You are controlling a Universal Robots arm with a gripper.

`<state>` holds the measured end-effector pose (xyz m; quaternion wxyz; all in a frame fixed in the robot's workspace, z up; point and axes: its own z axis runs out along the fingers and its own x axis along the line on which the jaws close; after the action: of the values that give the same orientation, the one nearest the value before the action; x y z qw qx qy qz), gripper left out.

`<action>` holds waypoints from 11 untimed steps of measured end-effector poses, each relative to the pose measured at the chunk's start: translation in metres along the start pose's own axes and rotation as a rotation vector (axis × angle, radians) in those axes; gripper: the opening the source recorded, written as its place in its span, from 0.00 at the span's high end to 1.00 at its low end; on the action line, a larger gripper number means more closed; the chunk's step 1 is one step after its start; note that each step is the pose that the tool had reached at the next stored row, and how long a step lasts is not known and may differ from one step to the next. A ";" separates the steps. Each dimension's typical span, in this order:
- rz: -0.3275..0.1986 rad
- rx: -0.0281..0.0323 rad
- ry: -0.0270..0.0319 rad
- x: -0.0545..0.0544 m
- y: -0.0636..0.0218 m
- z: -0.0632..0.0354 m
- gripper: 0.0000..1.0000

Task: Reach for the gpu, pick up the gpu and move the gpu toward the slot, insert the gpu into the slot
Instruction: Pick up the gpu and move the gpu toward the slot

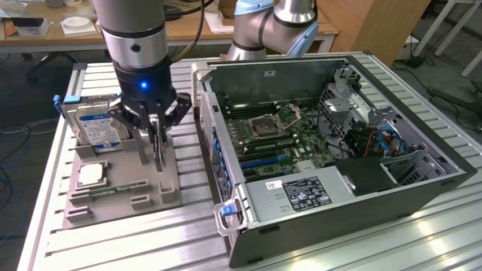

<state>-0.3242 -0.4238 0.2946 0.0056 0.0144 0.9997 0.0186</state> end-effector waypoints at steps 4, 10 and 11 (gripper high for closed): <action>0.000 -0.0003 -0.0001 0.000 0.0002 -0.0057 0.73; 0.000 -0.0002 0.0000 0.000 0.0005 -0.0182 0.73; 0.000 -0.0003 -0.0001 0.000 0.0006 -0.0208 0.73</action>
<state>-0.3242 -0.4240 0.3154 0.0056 0.0144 0.9997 0.0187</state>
